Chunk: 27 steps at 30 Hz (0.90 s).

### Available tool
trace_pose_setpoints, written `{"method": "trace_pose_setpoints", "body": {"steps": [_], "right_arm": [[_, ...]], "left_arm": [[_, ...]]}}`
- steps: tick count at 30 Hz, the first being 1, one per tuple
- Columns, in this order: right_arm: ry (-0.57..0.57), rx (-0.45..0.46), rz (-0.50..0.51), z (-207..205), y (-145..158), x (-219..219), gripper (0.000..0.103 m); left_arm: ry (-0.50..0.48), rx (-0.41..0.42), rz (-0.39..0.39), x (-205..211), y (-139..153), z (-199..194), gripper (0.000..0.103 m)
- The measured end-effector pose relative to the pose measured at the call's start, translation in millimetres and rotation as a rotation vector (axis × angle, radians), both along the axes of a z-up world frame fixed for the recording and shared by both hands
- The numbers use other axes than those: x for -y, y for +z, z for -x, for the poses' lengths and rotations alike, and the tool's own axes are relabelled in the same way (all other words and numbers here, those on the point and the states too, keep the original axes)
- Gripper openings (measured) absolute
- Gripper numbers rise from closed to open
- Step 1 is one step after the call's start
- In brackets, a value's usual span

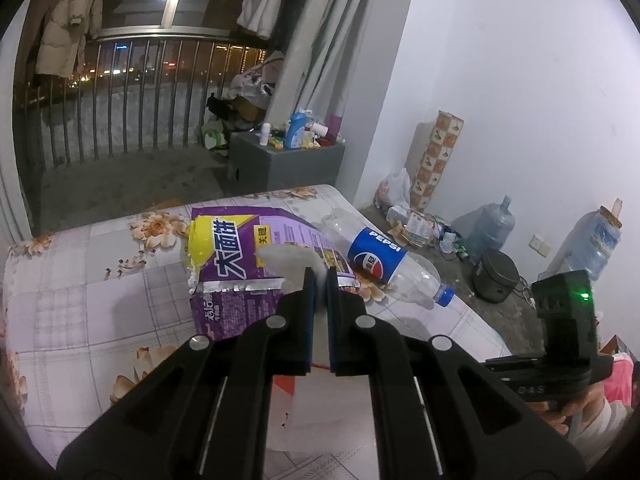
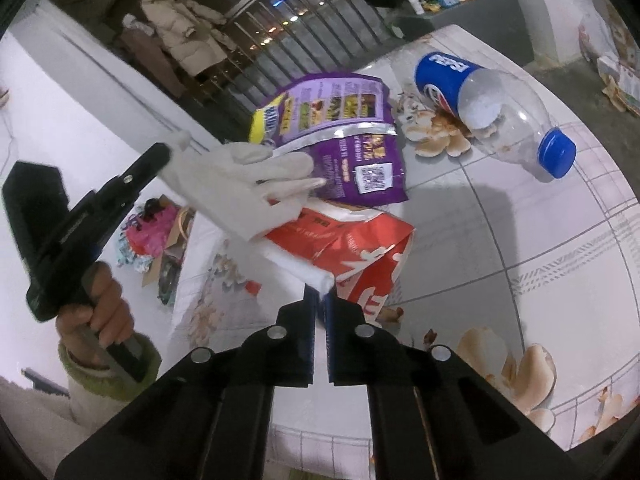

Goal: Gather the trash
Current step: 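Lift the white tissues with the right gripper off the red paper bag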

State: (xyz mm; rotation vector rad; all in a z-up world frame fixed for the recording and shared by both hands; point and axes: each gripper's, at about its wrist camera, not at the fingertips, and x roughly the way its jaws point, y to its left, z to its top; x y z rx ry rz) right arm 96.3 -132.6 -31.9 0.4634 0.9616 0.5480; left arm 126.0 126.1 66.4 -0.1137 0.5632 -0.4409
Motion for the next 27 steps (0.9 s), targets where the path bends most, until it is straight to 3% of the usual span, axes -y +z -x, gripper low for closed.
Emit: {"method": "trace_pose_setpoints", "body": {"steps": [8, 16, 23, 25, 26, 27], "right_arm": [[0.035, 0.092, -0.071, 26, 29, 13, 0.003], [-0.050, 0.207, -0.164, 50, 63, 59, 0.002], [-0.070, 0.215, -0.117, 55, 57, 65, 0.002], [-0.046, 0.192, -0.072, 53, 48, 57, 0.005], [-0.038, 0.178, -0.045, 50, 42, 52, 0.014], [-0.029, 0.168, -0.033, 49, 38, 49, 0.031]], "left_arm": [[0.001, 0.030, -0.005, 6, 11, 8, 0.004], [-0.023, 0.116, 0.007, 23, 44, 21, 0.004], [-0.061, 0.149, -0.037, 54, 52, 25, 0.004], [-0.064, 0.143, -0.051, 58, 49, 26, 0.004], [-0.063, 0.138, -0.061, 59, 46, 27, 0.004], [-0.061, 0.132, -0.071, 60, 44, 27, 0.004]]}}
